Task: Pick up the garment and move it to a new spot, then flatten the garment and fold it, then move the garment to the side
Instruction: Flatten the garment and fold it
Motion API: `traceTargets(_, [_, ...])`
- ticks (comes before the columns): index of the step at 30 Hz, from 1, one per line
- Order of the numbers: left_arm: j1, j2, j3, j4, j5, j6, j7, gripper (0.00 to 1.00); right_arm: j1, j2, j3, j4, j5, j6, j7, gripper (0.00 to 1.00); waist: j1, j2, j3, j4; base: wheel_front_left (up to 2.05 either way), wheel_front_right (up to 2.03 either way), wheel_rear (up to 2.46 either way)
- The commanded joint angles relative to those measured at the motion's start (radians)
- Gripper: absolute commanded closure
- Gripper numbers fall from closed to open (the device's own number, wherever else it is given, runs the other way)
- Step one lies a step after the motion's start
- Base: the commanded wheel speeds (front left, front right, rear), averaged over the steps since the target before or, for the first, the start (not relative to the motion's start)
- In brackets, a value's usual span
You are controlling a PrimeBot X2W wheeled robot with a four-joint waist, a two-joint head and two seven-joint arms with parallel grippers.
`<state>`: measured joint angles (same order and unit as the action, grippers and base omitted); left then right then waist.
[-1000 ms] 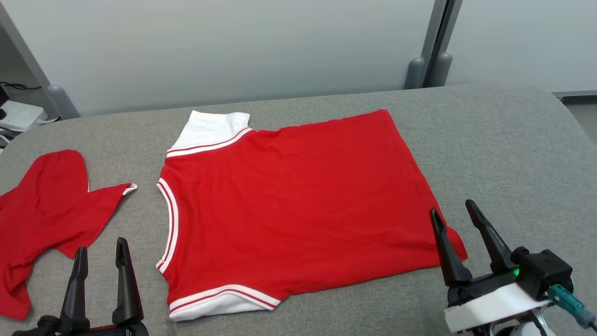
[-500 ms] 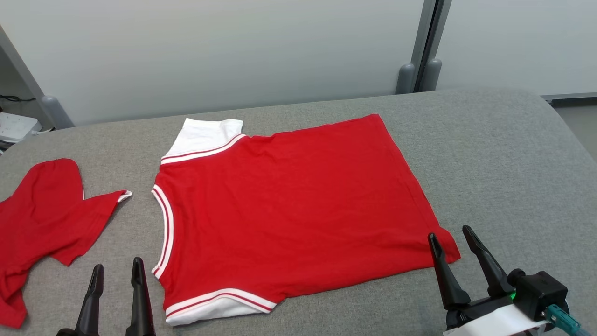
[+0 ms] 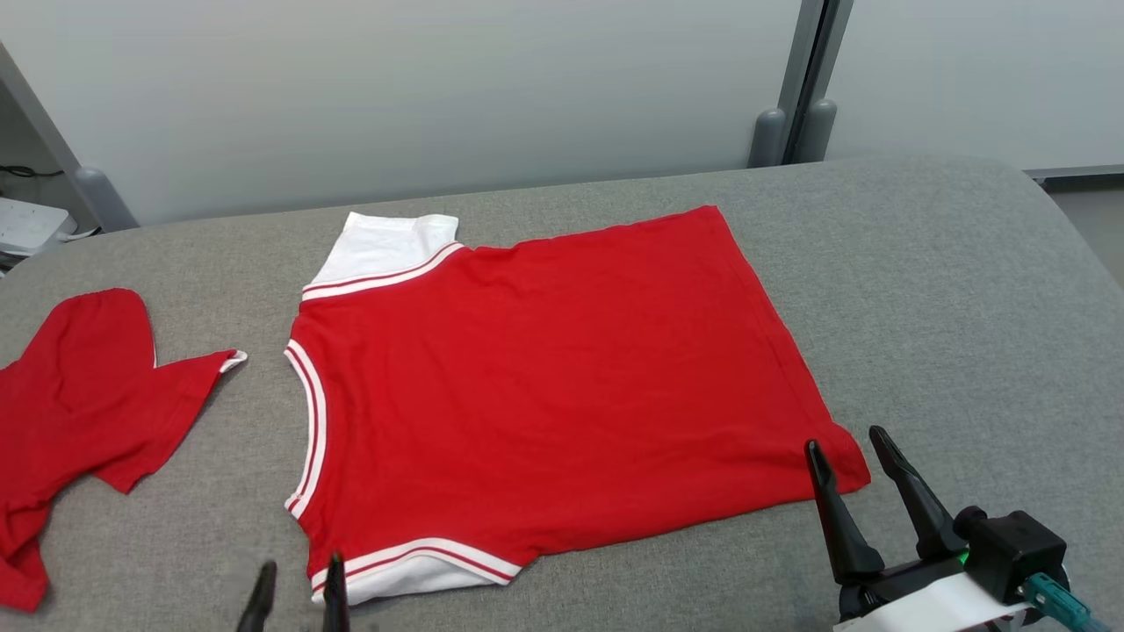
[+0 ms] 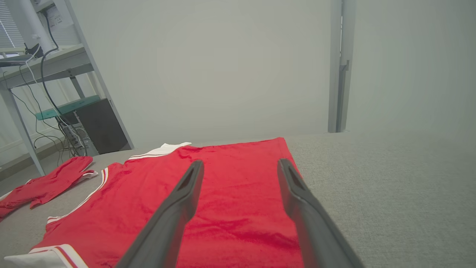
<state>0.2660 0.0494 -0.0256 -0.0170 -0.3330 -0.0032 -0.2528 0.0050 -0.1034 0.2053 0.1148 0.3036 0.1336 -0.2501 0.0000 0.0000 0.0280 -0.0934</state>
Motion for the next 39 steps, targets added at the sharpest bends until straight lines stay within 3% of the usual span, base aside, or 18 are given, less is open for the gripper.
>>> traceTargets(1, [-0.001, 0.001, 0.008, 0.046, 0.014, -0.012, -0.009, 0.0, -0.032, -0.013, 0.025, -0.017, 0.009, -0.003, -0.012, 0.0, 0.0, 0.0, 0.004, 0.002, 0.0, 0.0, 0.0])
traceTargets(7, [-0.052, 0.002, -0.013, 0.242, 0.015, 0.003, 0.031, 0.0, -0.042, -0.021, 0.026, -0.009, 0.01, -0.003, -0.012, 0.0, 0.0, 0.0, 0.028, 0.009, 0.0, 0.0, 0.0])
traceTargets(19, [-0.201, 0.017, -0.012, 0.436, 0.03, 0.0, 0.002, 0.0, -0.076, -0.039, 0.029, 0.014, 0.015, -0.003, -0.012, 0.0, 0.0, 0.0, 0.083, 0.02, 0.0, 0.0, 0.0])
traceTargets(20, [-0.208, 0.017, -0.013, 0.446, 0.031, -0.003, 0.0, 0.19, -0.076, -0.041, 0.029, 0.016, 0.016, -0.003, -0.012, 0.0, 0.0, 0.0, 0.086, 0.021, 0.0, 0.0, 0.0])
traceTargets(21, [-0.214, 0.017, -0.013, 0.455, 0.032, -0.005, -0.002, 0.55, -0.077, -0.043, 0.028, 0.017, 0.016, -0.003, -0.012, 0.0, 0.0, 0.0, 0.088, 0.022, 0.0, 0.0, 0.0])
traceTargets(22, [-0.22, 0.017, -0.014, 0.463, 0.034, -0.008, -0.003, 0.71, -0.077, -0.044, 0.028, 0.019, 0.017, -0.003, -0.012, 0.0, 0.0, 0.0, 0.089, 0.023, 0.0, 0.0, 0.0])
traceTargets(23, [-0.225, 0.017, -0.015, 0.471, 0.034, -0.013, -0.005, 1.0, -0.076, -0.045, 0.028, 0.021, 0.017, -0.003, -0.012, 0.0, 0.0, 0.0, 0.089, 0.023, 0.0, 0.0, 0.0])
traceTargets(31, [-0.251, 0.03, -0.036, 0.542, 0.041, -0.067, -0.008, 1.0, -0.074, -0.047, 0.028, 0.029, 0.02, -0.003, -0.012, 0.0, 0.0, 0.0, 0.082, 0.029, 0.0, 0.0, 0.0])
traceTargets(39, [-0.242, 0.067, -0.047, 0.486, 0.041, -0.106, -0.009, 1.0, -0.064, -0.046, 0.004, 0.034, 0.023, -0.003, -0.012, 0.0, 0.0, 0.0, 0.095, 0.068, 0.0, 0.0, 0.0])
